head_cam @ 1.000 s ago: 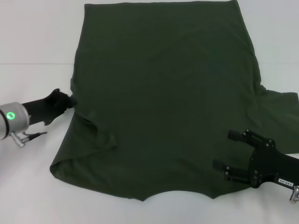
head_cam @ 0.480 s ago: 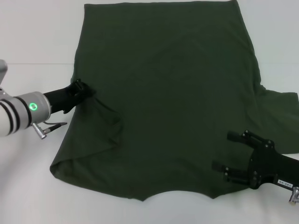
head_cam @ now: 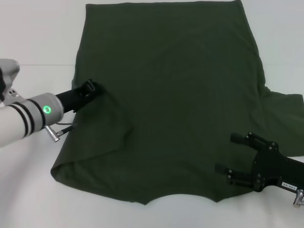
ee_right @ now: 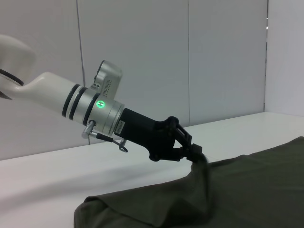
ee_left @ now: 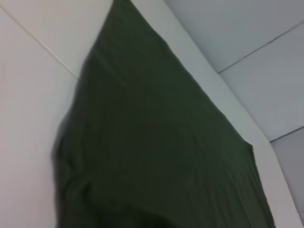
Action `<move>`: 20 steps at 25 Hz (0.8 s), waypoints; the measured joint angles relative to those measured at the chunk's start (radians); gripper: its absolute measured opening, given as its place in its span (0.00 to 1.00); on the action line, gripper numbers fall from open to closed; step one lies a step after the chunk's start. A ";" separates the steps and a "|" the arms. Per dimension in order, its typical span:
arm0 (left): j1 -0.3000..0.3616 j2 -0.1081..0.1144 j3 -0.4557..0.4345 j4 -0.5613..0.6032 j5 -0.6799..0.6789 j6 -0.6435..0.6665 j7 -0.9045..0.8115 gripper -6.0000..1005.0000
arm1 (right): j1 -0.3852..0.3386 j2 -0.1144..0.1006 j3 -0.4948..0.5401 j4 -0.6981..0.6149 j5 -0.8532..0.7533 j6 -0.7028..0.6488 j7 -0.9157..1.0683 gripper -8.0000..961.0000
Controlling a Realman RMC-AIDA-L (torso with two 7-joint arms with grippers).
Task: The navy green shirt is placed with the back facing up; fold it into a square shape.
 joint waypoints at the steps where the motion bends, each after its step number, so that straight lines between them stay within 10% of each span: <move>1: -0.001 -0.005 0.001 -0.001 -0.013 0.004 0.027 0.09 | 0.000 0.000 0.000 0.000 0.000 0.000 0.000 0.98; 12: 0.018 -0.007 0.002 -0.036 -0.148 0.075 0.214 0.28 | -0.003 0.001 0.000 0.001 0.000 -0.001 0.000 0.98; 20: 0.096 0.075 0.159 0.024 -0.108 0.297 0.277 0.64 | -0.003 0.000 0.002 0.001 0.000 0.002 0.000 0.98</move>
